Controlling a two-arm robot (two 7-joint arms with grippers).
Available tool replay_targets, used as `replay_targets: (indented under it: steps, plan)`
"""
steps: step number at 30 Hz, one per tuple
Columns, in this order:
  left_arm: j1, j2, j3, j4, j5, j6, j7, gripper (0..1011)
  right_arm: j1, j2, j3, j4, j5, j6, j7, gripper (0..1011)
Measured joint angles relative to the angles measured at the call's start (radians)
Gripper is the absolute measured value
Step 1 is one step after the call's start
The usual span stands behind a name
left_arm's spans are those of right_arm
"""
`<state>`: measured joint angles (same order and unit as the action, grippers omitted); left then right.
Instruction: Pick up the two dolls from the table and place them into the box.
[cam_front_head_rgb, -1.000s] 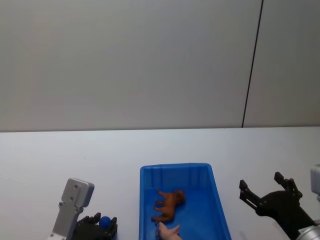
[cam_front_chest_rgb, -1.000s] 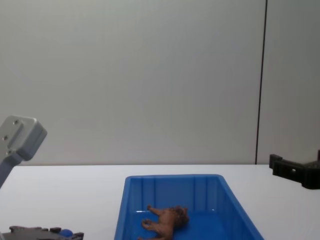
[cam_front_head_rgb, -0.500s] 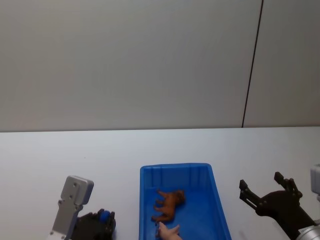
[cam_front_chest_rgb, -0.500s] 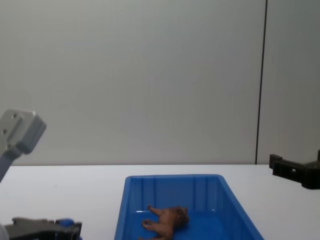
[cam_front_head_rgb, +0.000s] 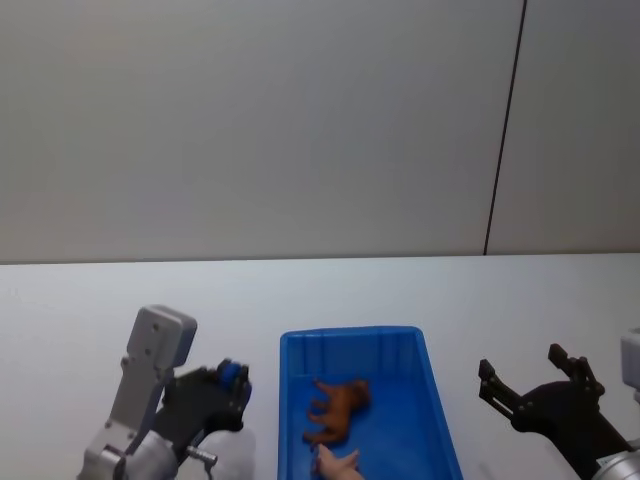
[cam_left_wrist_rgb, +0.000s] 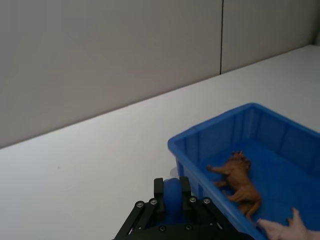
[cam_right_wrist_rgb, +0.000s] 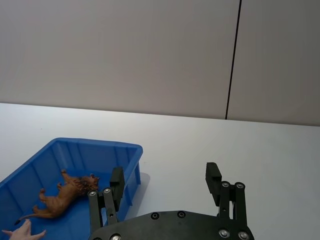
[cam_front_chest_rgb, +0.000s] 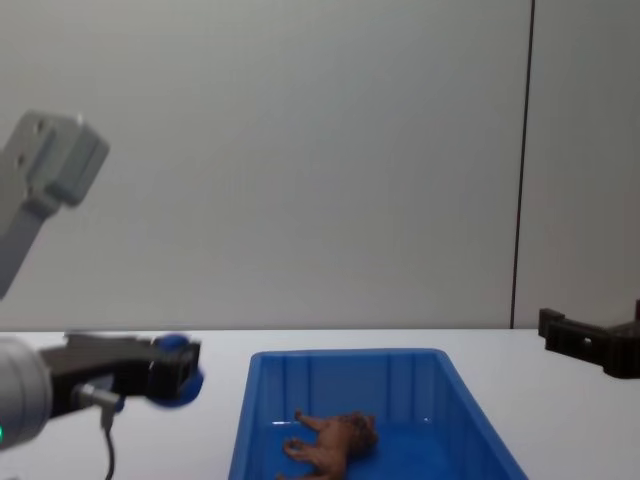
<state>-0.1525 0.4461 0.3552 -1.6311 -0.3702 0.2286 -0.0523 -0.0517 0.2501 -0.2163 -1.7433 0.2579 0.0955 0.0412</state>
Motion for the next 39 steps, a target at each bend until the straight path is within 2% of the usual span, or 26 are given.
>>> replay_targets:
  steps: [12,16,20,23,24,30,34,39]
  plan:
    - [-0.05,-0.018,-0.002,-0.008,0.027,-0.053,-0.139,157,0.0,0.0,0.0,0.0,0.0,0.0,0.0,1001]
    - [-0.072,-0.029,0.0,-0.002,0.029,-0.073,-0.202,168,0.0,0.0,0.0,0.0,0.0,0.0,0.0,1001]
    - [-0.088,-0.038,0.003,0.007,0.029,-0.09,-0.257,263,0.0,0.0,0.0,0.0,0.0,0.0,0.0,1001]
    - [-0.103,-0.048,0.007,0.019,0.026,-0.104,-0.299,358,0.0,0.0,0.0,0.0,0.0,0.0,0.0,1001]
    - [-0.109,-0.053,0.009,0.025,0.024,-0.111,-0.324,421,0.0,0.0,0.0,0.0,0.0,0.0,0.0,1001]
    - [-0.138,-0.075,0.019,0.054,0.012,-0.142,-0.411,570,0.0,0.0,0.0,0.0,0.0,0.0,0.0,1001]
    - [-0.155,-0.091,0.026,0.072,0.005,-0.158,-0.456,738,0.0,0.0,0.0,0.0,0.0,0.0,0.0,1001]
    - [-0.169,-0.102,0.032,0.086,-0.001,-0.173,-0.492,868,0.0,0.0,0.0,0.0,0.0,0.0,0.0,1001]
